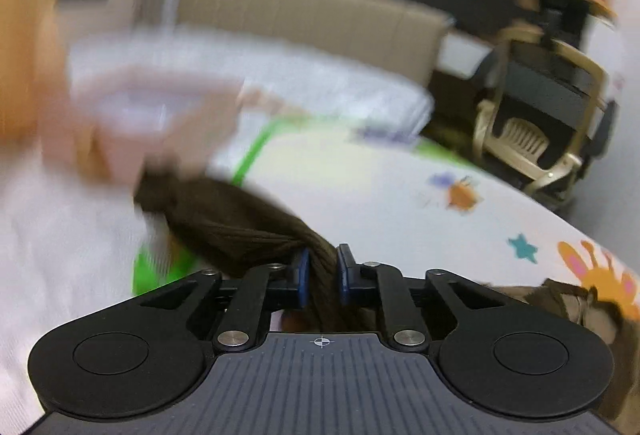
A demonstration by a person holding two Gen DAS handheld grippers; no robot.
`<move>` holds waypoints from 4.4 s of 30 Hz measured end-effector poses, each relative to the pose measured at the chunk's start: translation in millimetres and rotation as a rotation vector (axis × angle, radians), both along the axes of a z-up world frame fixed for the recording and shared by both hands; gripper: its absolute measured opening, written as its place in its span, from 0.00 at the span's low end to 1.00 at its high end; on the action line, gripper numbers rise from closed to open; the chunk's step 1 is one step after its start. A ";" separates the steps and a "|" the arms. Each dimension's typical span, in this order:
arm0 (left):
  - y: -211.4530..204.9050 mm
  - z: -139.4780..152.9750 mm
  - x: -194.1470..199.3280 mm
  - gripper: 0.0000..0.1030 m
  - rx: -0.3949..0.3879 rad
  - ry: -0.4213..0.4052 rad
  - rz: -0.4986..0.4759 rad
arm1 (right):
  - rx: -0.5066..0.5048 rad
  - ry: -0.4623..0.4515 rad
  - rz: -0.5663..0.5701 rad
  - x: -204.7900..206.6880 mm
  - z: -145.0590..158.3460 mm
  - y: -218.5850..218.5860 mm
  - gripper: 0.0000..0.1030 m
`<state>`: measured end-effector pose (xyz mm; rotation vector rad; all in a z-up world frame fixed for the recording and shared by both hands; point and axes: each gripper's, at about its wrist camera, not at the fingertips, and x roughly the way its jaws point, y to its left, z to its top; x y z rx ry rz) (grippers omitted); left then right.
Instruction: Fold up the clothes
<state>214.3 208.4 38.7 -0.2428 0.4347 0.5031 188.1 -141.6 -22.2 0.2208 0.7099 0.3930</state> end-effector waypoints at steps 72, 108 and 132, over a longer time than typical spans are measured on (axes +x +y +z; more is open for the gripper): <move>-78.8 -30.8 -62.8 1.00 -0.274 0.099 -0.726 | 0.088 -0.360 0.031 40.4 137.1 29.3 0.10; -74.1 39.1 22.3 0.14 -0.140 -0.041 -0.670 | -0.258 -0.237 0.082 68.4 47.0 55.2 0.68; -83.5 16.3 -196.1 0.93 0.099 0.230 -0.790 | -0.494 -0.235 0.303 -164.5 38.1 15.2 0.82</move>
